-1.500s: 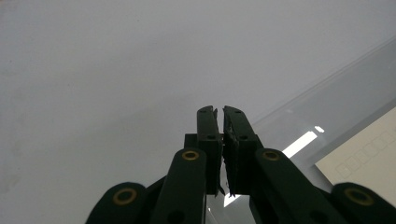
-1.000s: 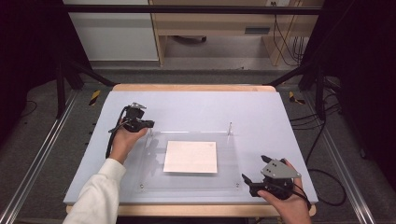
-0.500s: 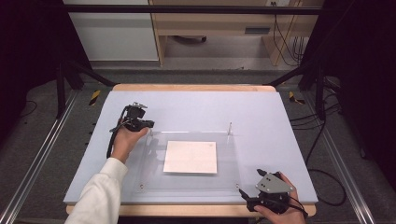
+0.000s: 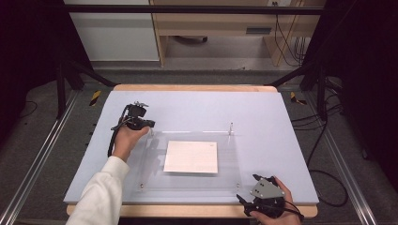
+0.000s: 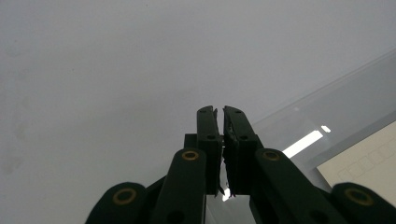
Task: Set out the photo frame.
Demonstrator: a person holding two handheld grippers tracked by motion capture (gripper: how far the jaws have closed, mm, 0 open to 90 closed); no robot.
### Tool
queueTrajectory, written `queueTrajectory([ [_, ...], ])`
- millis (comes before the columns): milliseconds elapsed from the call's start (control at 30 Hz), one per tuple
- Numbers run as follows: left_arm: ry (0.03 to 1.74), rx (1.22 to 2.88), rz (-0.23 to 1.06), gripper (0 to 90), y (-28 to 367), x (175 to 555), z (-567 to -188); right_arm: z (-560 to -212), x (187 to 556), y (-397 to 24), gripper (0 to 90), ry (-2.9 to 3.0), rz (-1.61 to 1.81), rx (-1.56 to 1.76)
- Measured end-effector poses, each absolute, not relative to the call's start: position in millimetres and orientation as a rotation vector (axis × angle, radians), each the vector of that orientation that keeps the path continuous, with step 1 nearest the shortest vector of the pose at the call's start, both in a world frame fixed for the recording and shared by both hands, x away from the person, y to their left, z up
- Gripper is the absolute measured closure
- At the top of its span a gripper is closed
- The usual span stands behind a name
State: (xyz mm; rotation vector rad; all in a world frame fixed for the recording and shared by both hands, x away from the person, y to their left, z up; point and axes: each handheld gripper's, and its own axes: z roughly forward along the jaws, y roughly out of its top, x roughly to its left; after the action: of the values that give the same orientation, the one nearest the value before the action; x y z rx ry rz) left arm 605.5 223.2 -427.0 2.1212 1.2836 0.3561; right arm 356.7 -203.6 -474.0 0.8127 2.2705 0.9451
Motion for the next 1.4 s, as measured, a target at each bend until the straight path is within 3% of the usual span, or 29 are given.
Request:
queueTrajectory([
  [533,1.282,2.131,0.343,84.9,224.0,610.5,-426.7,-483.3,371.1,-190.1,29.4,2.261,0.927,0.747],
  [800,1.274,2.135,0.344,84.8,224.2,610.5,-426.8,-484.0,373.5,-185.0,31.8,2.252,0.926,0.652],
  [1033,1.251,2.127,0.364,84.6,225.1,607.8,-428.1,-481.7,371.0,-184.7,41.0,2.246,0.949,0.594],
  [1400,1.228,2.089,0.439,82.9,225.6,599.6,-429.6,-478.5,370.7,-183.9,43.5,2.241,0.928,0.570],
])
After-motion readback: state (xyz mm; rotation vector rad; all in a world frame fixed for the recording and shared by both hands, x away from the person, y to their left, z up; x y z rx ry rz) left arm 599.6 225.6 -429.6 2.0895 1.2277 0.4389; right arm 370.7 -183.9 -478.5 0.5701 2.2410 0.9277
